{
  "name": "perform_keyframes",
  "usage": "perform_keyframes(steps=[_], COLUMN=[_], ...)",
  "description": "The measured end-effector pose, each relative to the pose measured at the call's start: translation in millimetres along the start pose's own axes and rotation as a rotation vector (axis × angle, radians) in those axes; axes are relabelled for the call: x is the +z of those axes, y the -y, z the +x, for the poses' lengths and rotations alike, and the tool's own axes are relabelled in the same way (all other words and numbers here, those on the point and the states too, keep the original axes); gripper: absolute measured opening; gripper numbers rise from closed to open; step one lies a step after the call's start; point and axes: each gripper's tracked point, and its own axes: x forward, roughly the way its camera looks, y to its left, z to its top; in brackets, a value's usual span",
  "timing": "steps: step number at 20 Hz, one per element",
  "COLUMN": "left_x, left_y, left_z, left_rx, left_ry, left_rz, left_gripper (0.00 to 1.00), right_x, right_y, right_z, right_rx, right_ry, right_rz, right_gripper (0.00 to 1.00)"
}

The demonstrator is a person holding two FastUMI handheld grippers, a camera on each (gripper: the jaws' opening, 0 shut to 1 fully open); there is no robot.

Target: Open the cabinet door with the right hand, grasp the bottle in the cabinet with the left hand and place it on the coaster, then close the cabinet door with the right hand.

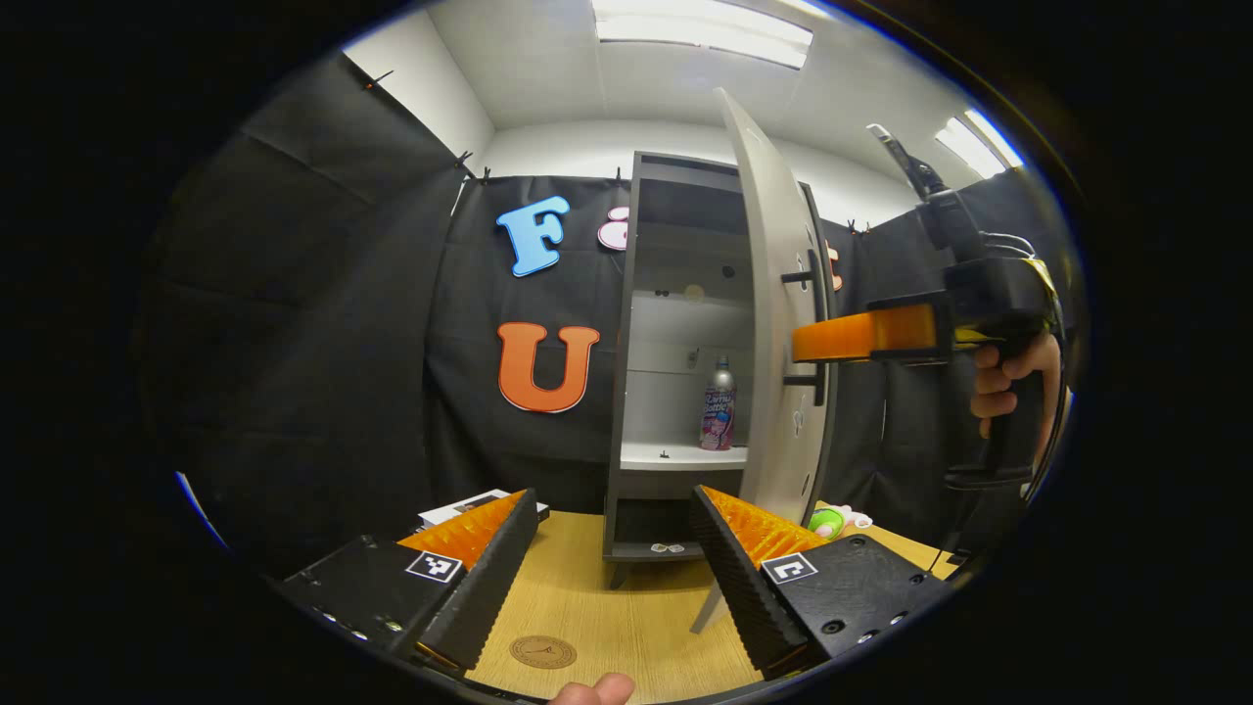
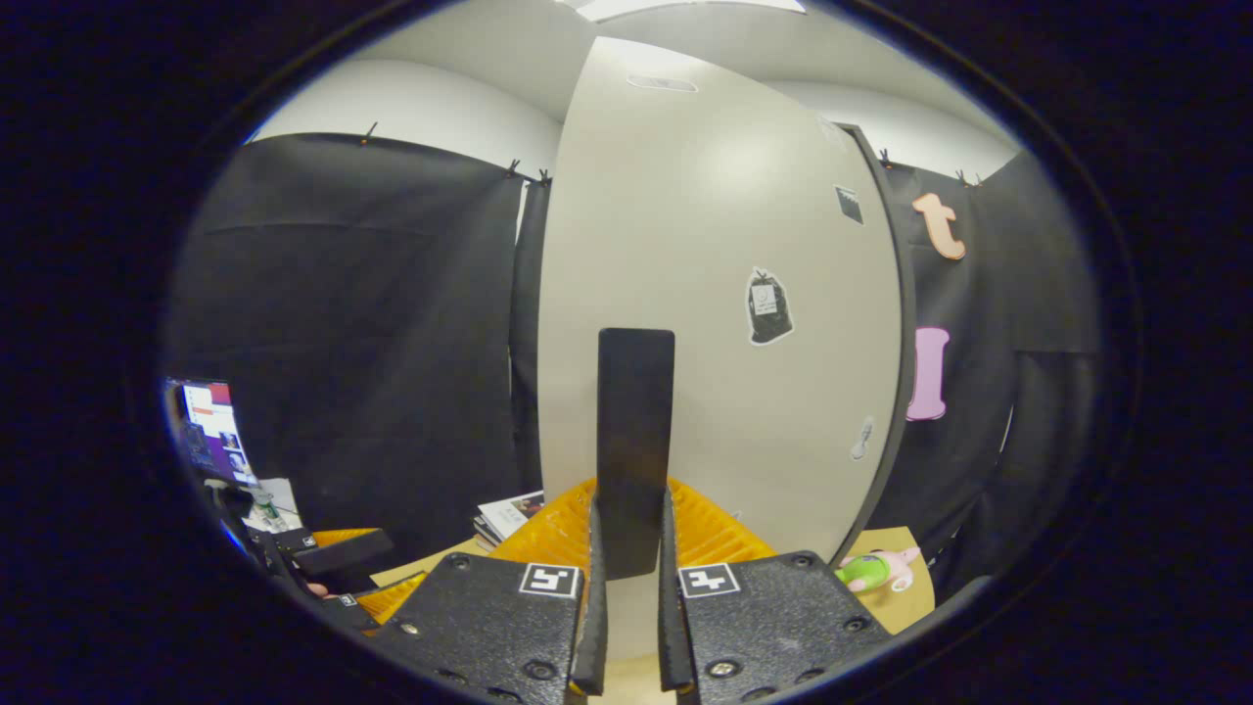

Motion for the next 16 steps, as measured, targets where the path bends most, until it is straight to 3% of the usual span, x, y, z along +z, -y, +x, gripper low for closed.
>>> perform_keyframes(steps=[7, 16], left_x=[-10, -12], left_y=[45, 68], left_z=[-2, 1], left_rx=[-0.079, -0.108], left_ry=[-0.019, -0.020], left_rz=[-0.003, 0.008], left_gripper=[0.95, 0.95], right_x=[-7, -11], right_y=[61, 108], right_z=[-82, -117], right_rx=[-0.105, -0.210], right_ry=[-0.006, 0.002], right_rz=[0.024, 0.021], right_gripper=[0.23, 0.13])
